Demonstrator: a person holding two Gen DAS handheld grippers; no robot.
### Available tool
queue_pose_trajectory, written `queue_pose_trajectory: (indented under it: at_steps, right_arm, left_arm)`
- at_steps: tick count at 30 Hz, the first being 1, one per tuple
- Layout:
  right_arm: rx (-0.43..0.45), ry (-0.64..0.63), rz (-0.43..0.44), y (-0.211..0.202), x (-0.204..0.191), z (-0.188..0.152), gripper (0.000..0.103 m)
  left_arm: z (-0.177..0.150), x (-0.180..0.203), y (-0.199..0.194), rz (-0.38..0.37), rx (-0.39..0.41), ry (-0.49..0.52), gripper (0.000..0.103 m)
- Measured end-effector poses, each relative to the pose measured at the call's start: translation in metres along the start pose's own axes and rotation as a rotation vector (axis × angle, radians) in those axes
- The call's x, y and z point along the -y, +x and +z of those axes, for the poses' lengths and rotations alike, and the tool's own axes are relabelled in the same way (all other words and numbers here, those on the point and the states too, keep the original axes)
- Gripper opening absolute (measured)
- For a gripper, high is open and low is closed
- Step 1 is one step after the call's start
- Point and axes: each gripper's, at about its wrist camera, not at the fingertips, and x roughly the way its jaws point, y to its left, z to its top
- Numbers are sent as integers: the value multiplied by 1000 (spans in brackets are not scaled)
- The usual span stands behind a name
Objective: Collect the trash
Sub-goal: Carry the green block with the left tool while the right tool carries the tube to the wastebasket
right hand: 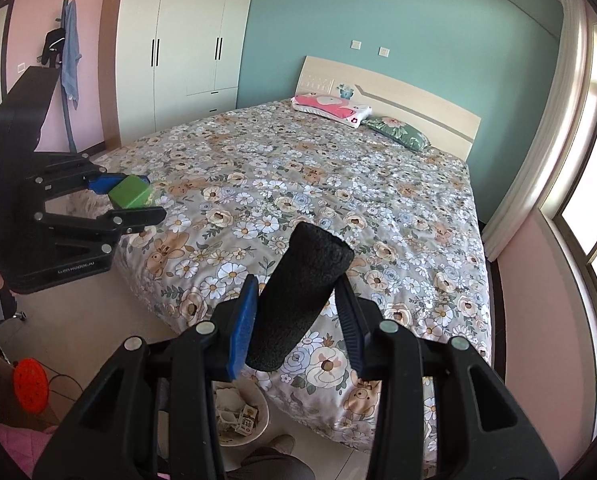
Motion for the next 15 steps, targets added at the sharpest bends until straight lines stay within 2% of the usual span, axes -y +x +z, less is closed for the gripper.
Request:
queue_pose_trajectory:
  at_steps: [6,15]
  right_arm:
    - [-34,-12,27,13,-11,-36,41]
    - [-114,7,92,49,-21,-85,41]
  left_arm:
    - [-32,5,9,-71,-52,10,39]
    - [-81,10,44,-129,-139,-17,39]
